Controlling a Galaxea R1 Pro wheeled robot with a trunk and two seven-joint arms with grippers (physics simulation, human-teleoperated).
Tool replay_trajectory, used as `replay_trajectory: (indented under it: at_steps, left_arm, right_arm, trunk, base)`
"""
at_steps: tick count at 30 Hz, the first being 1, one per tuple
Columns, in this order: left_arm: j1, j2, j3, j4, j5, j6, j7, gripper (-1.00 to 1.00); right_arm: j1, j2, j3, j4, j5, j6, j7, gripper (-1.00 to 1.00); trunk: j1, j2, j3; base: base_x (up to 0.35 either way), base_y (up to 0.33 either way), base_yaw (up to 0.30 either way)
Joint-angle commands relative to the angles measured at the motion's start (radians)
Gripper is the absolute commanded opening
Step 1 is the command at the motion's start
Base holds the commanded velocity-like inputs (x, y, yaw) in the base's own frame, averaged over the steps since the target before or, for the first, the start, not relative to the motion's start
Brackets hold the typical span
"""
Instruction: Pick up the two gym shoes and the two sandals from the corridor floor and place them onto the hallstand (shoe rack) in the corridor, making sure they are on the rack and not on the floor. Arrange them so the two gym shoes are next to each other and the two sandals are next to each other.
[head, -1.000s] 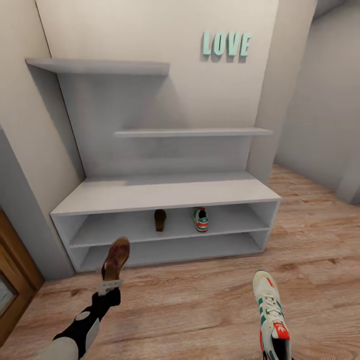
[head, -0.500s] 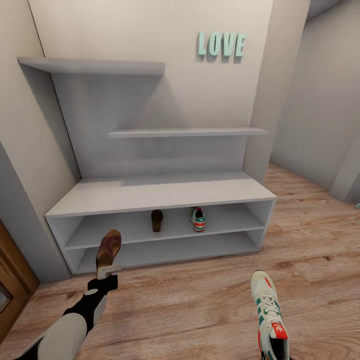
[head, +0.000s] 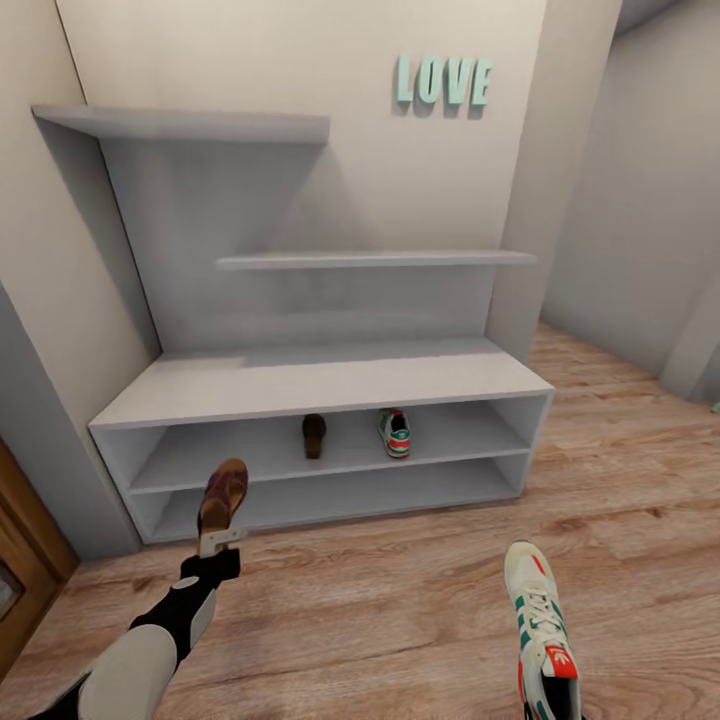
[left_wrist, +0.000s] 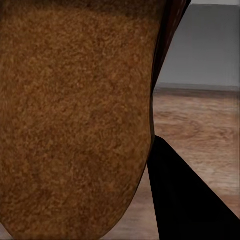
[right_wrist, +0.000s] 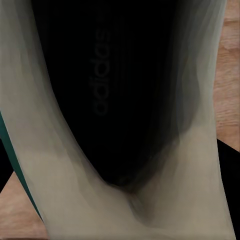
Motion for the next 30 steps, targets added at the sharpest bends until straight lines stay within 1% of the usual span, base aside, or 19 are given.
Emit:
replay_trajectory:
  at_steps: [1,3,7,9,10,12,15,19,26,30]
  left_arm:
    - [-0.003,-0.001,0.008,0.000,-0.013,-0.001,-0.002,-1.00]
    - [-0.005,-0.002,0.008,0.000,-0.012,0.003,-0.004,-1.00]
    - [-0.021,-0.003,0.009,-0.001,-0.012,0.046,-0.005,-1.00]
    - [-0.042,-0.005,0.009,-0.001,-0.013,0.099,-0.006,-1.00]
    - [-0.048,-0.006,0.009,-0.002,-0.013,0.112,-0.006,-1.00]
    - [-0.072,-0.006,0.009,-0.002,-0.014,0.158,-0.005,-1.00]
    - [-0.098,-0.004,0.008,-0.002,-0.015,0.193,-0.002,-1.00]
    - [-0.115,-0.005,0.007,-0.002,-0.015,0.204,0.002,-1.00]
    - [-0.116,-0.007,0.008,-0.002,-0.015,0.206,0.003,-1.00]
    - [-0.111,-0.006,0.007,-0.002,-0.016,0.205,0.004,-1.00]
  right_arm:
    - [-0.001,0.000,-0.005,-0.001,0.011,-0.003,-0.006,-1.00]
    - [-0.001,0.000,-0.005,-0.002,0.010,-0.003,-0.006,-1.00]
    - [-0.001,0.000,-0.005,-0.006,0.010,-0.003,-0.007,-1.00]
    - [-0.001,0.000,-0.006,-0.008,0.010,-0.003,-0.007,-1.00]
    - [-0.001,0.000,-0.006,-0.008,0.010,-0.003,-0.007,-1.00]
    - [-0.001,0.000,-0.006,-0.009,0.010,-0.003,-0.007,-1.00]
    - [-0.001,0.000,-0.006,-0.010,0.010,-0.003,-0.007,-1.00]
    - [-0.001,0.000,-0.006,-0.010,0.010,-0.004,-0.007,-1.00]
    - [-0.001,-0.001,0.001,-0.008,0.015,-0.003,-0.005,-1.00]
    - [-0.001,-0.002,0.001,-0.008,0.016,-0.003,-0.004,-1.00]
  trunk:
    - [0.004,-0.008,-0.006]
    - [0.011,-0.022,-0.015]
    - [0.027,-0.050,-0.033]
    - [0.034,-0.064,-0.043]
    - [0.038,-0.071,-0.048]
    - [0.046,-0.085,-0.057]
    - [0.057,-0.106,-0.071]
    - [0.059,-0.107,-0.093]
    - [0.062,-0.108,-0.127]
    - [0.062,-0.108,-0.128]
  base:
    - [0.000,0.000,0.000]
    - [0.000,0.000,0.002]
    - [0.000,0.000,0.056]
    - [0.000,0.000,0.081]
    - [0.000,0.000,0.085]
    - [0.000,0.000,0.088]
    - [0.000,0.000,0.091]
    - [0.000,0.000,0.092]
    - [0.000,0.000,0.073]
    - [0.000,0.000,0.014]
